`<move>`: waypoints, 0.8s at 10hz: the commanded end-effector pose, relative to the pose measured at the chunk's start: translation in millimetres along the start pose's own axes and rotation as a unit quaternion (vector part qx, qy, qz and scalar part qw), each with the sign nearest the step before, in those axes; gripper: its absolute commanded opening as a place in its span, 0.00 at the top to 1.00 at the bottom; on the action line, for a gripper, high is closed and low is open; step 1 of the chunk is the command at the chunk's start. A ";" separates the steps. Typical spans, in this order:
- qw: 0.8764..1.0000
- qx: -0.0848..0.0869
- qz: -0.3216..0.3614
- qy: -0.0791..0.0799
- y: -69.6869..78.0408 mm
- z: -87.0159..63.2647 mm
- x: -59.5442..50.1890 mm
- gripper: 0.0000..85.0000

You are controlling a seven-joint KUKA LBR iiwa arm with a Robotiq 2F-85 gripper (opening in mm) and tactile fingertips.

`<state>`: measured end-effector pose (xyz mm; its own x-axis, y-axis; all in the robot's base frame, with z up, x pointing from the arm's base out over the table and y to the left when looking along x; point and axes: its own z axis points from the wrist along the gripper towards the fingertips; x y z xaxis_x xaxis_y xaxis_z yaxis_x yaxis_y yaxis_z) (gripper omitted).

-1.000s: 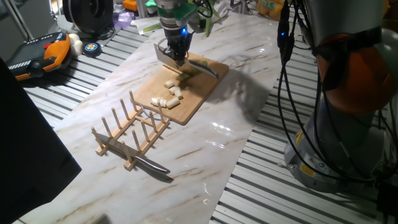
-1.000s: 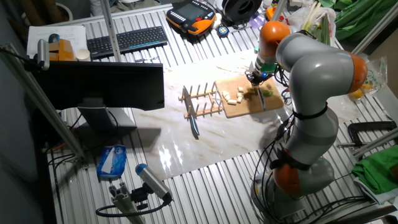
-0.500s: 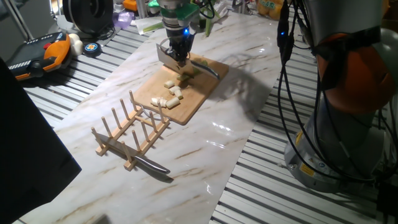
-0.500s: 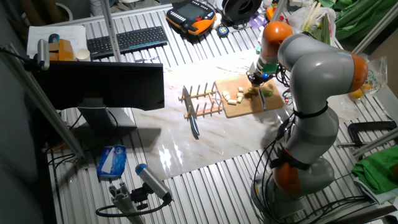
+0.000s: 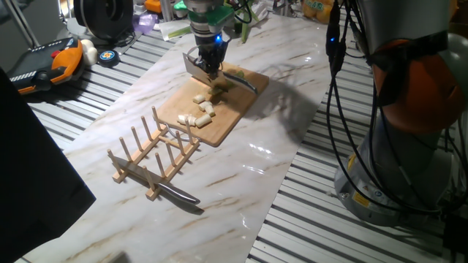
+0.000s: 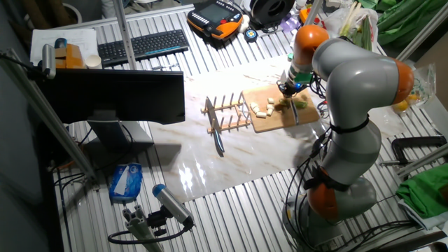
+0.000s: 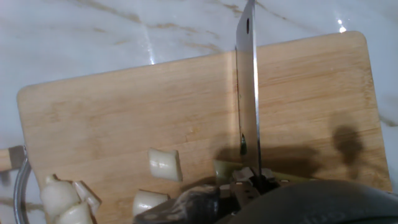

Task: Chop the scallions

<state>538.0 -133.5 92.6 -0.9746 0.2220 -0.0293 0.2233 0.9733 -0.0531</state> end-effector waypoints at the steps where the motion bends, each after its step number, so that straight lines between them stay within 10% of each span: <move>1: 1.000 -0.001 0.000 0.001 0.2 0.6 0.5 0.99; 8: 1.000 0.003 0.001 -0.003 -1.5 12.1 8.5 0.99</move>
<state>529.1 -133.9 78.7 -0.9739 0.2242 -0.0348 0.2260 0.9723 -0.0593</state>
